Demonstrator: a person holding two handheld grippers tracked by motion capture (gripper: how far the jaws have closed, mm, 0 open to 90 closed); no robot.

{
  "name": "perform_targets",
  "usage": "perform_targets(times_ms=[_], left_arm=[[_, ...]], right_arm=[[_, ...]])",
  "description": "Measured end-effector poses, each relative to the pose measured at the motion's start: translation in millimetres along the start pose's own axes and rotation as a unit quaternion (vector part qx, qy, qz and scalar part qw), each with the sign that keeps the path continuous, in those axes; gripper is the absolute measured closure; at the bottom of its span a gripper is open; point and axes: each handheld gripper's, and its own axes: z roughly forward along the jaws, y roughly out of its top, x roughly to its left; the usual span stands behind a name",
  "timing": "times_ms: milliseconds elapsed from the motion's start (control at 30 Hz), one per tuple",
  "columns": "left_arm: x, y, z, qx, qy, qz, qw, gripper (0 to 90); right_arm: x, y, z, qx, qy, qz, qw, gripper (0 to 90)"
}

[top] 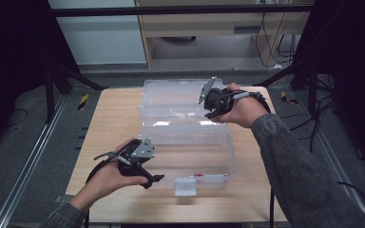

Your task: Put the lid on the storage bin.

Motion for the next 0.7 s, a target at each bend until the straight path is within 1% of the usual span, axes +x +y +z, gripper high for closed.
perform_targets(times_ms=[33, 67, 100, 267, 300, 333, 367, 400, 467, 500, 567, 633, 667, 700], left_arm=[[-0.4, -0.2, 1.2, 0.003, -0.002, 0.001, 1.0, 3.5], [-1.0, -0.6, 2.4, 0.005, -0.004, 0.004, 1.0, 3.5], [-2.0, -1.6, 4.5, 0.012, -0.005, 0.011, 0.9999, 3.5], [-3.8, -4.8, 7.7, 0.017, -0.009, 0.012, 0.9997, 3.6], [-4.9, -6.1, 9.2, 0.025, -0.011, 0.016, 0.9995, 3.6], [-4.9, -6.1, 9.2, 0.025, -0.011, 0.016, 0.9995, 3.7], [-5.5, -6.9, 10.2, 0.034, -0.011, 0.019, 0.9992, 4.0], [-5.8, -7.1, 10.6, 0.036, -0.011, 0.019, 0.9991, 4.7], [-5.8, -7.5, 11.1, 0.035, -0.014, 0.017, 0.9991, 5.0], [-5.7, -8.0, 11.2, 0.035, -0.017, 0.015, 0.9991, 6.8], [-5.7, -8.5, 11.3, 0.035, -0.019, 0.014, 0.9991, 7.5], [-5.8, -8.9, 11.1, 0.034, -0.02, 0.014, 0.9991, 9.0], [-5.8, -9.5, 11.1, 0.034, -0.019, 0.01, 0.9992, 9.4], [-5.8, -9.5, 11.1, 0.034, -0.019, 0.01, 0.9992, 9.5]], right_arm=[[0.0, 0.0, 0.0, 0.0, 0.0, 0.0, 1.0, 61.8], [-0.4, 1.4, 4.0, 0.004, 0.005, -0.003, 1.0, 63.3], [-1.2, 1.9, 5.8, 0.005, 0.007, -0.008, 0.9999, 63.9], [-2.7, 2.9, 10.0, 0.013, 0.013, -0.013, 0.9997, 67.1], [-3.7, 2.9, 11.3, 0.018, 0.016, -0.015, 0.9996, 68.6], [-3.7, 2.9, 11.3, 0.018, 0.016, -0.015, 0.9996, 68.6], [-5.3, 2.7, 12.2, 0.019, 0.019, -0.018, 0.9995, 69.4], [-6.0, 2.7, 12.8, 0.018, 0.019, -0.019, 0.9995, 70.3], [-6.7, 3.0, 12.6, 0.022, 0.019, -0.021, 0.9994, 71.4], [-7.1, 3.5, 12.7, 0.022, 0.023, -0.024, 0.9992, 73.6], [-6.9, 3.9, 13.0, 0.023, 0.026, -0.031, 0.9989, 74.9], [-6.5, 4.0, 13.1, 0.025, 0.027, -0.033, 0.9988, 75.8], [-6.4, 4.1, 13.4, 0.028, 0.028, -0.037, 0.9985, 77.3], [-6.4, 4.1, 13.4, 0.028, 0.028, -0.037, 0.9985, 77.3]])
